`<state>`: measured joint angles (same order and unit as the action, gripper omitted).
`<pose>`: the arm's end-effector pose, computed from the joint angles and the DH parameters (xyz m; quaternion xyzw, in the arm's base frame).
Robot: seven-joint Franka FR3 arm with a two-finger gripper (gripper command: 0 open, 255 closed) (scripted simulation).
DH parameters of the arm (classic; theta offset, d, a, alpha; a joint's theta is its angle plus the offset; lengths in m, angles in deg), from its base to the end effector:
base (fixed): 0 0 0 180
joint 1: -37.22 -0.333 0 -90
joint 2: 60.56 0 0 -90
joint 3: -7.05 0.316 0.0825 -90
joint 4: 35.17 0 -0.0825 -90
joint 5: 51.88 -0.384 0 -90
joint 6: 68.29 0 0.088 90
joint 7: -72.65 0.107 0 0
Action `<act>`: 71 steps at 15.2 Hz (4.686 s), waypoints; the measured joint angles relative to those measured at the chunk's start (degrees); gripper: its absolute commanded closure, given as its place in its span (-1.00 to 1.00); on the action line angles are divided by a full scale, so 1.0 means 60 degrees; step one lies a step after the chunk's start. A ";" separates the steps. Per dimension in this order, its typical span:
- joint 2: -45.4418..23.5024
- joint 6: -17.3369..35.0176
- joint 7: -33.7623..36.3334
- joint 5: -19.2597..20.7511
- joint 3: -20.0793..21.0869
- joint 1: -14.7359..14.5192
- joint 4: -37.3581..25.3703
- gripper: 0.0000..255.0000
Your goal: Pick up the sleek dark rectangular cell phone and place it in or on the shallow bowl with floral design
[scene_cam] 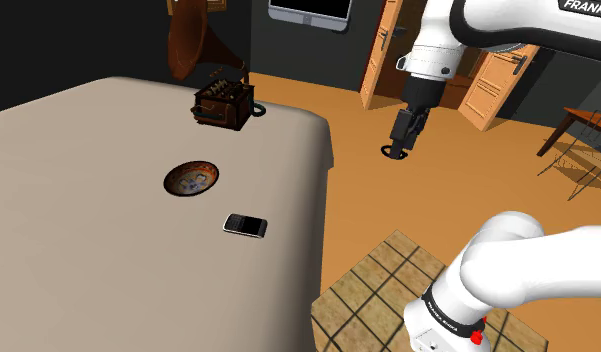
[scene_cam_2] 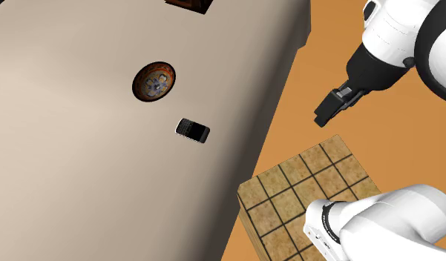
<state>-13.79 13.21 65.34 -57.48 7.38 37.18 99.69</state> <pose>0.2824 0.0140 0.5889 -0.9948 -0.0702 0.0545 0.0500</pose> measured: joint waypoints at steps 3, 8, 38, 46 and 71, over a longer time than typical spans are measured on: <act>-0.0227 0.0356 -0.0090 -0.0053 0.0134 -0.0128 0.0072 -1.00; -0.1189 0.1939 -0.0446 -0.0213 0.0671 -0.0607 0.0439 -1.00; -0.8692 0.8713 -0.0737 0.1993 0.3300 -0.2337 -0.1388 -1.00; -0.8904 0.9015 -0.0641 0.2126 0.3278 -0.2349 -0.1285 -1.00; -0.7910 0.7472 -0.1107 0.1549 0.3326 -0.2290 -0.1924 1.00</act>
<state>-61.25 58.04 58.70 -48.19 27.34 23.44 88.15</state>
